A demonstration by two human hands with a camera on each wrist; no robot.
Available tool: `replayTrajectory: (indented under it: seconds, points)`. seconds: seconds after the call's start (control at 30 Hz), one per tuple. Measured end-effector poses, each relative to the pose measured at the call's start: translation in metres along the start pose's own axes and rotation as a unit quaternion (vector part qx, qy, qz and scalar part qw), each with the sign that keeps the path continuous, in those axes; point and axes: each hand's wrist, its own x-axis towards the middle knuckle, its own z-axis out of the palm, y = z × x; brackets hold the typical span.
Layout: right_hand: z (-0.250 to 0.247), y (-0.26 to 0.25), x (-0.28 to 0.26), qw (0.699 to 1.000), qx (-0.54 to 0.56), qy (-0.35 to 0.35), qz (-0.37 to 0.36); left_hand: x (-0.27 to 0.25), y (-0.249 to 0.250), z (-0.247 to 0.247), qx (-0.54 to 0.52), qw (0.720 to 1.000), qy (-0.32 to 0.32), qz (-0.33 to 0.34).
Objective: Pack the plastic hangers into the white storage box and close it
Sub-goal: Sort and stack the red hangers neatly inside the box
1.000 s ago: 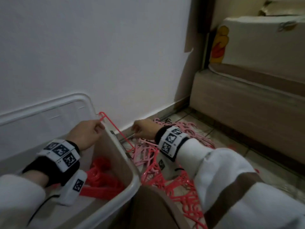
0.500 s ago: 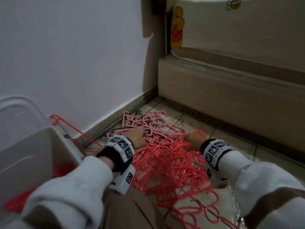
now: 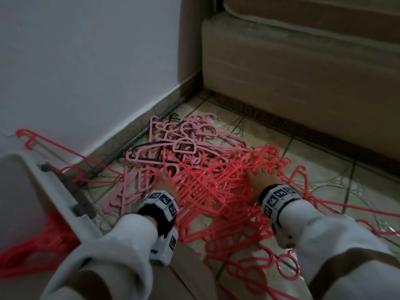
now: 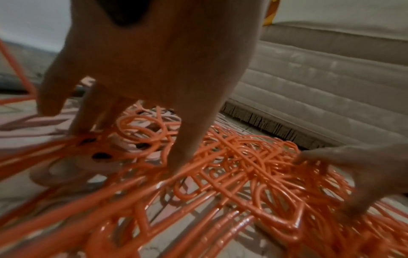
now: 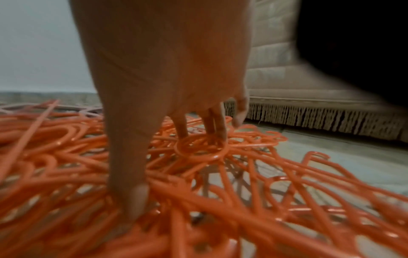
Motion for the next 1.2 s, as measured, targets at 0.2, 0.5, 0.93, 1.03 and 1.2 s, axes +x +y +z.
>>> replayTrajectory:
  seconds: [0.2,0.5,0.93,1.03,1.2]
  points:
    - [-0.005,-0.004,-0.009,0.996,-0.07,0.063,0.01,-0.003,0.011,-0.001,-0.02,0.999,0.038,-0.002]
    - [-0.003,-0.002,-0.017,0.99,0.09,0.029,-0.107,-0.01,0.024,0.003,-0.132,0.979,-0.057,0.145]
    - [-0.038,-0.014,0.023,0.978,0.114,0.094,-0.149,-0.016,0.036,0.026,-0.052,0.987,-0.058,0.139]
    - [-0.042,-0.027,0.034,0.988,0.047,0.045,-0.139,-0.017,0.031,0.025,-0.099,0.987,-0.003,0.125]
    - [-0.037,-0.032,0.029,0.989,-0.001,0.023,-0.147,-0.03,0.028,0.015,-0.03,0.999,-0.017,-0.002]
